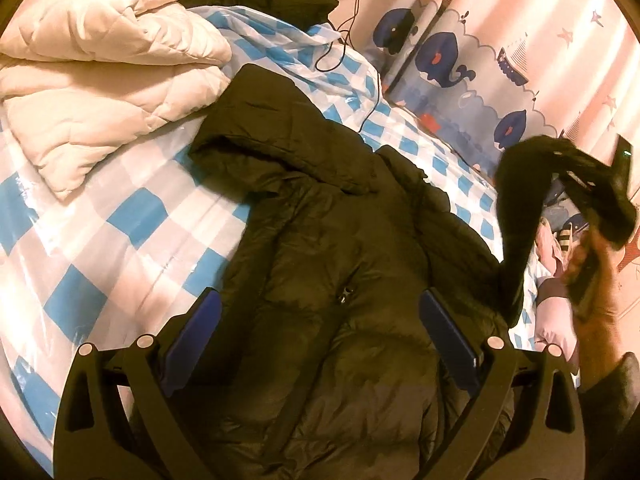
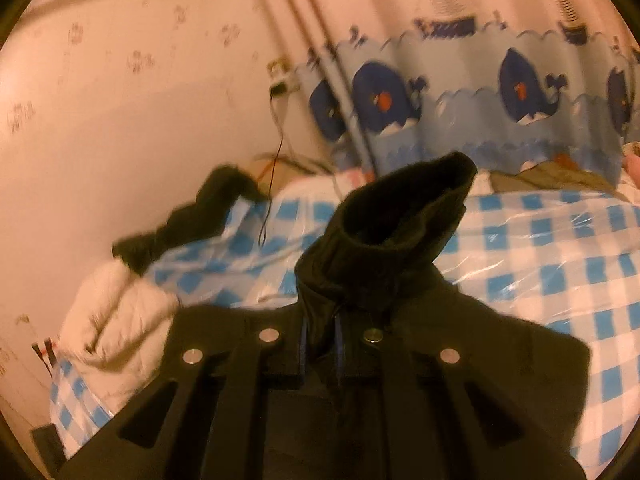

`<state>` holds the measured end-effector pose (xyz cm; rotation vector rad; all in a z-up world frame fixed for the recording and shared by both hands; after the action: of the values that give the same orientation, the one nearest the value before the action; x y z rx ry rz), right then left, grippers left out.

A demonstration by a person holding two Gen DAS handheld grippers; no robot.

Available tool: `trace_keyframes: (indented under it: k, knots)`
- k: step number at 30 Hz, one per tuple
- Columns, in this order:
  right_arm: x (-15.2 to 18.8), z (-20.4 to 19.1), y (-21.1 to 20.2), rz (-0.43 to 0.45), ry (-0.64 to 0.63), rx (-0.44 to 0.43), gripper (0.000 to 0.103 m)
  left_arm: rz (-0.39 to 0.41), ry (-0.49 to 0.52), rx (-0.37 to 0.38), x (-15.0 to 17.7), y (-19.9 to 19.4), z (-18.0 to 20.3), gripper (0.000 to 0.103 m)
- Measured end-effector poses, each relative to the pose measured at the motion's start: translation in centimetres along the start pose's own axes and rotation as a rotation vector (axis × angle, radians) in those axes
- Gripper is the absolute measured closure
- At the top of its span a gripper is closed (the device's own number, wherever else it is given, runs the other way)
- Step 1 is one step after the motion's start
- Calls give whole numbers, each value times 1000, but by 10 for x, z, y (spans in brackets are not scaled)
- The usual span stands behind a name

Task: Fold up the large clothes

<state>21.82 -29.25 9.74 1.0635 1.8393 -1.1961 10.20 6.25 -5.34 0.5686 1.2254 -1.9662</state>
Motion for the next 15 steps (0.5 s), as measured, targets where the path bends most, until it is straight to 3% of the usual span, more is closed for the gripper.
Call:
trace_keyframes:
  k: [8, 15]
  knots:
    - [67, -44, 62, -120, -68, -31, 92, -4, -2, 3, -1, 0, -4, 8]
    - [118, -80, 87, -205, -174, -63, 92, -10, -6, 3, -1, 1, -3, 8]
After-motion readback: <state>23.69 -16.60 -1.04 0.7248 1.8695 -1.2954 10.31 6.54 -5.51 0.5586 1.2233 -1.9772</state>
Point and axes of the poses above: each gripper's, at about its wrist camera, not at the fingertips, and y roughly the way its jaws point, z to its right, x to its underside, the point moved 3 cm from there along y, roughly the way its jaws point, and after that the axes turned 10 degrees about z, right-handed, at the moved point
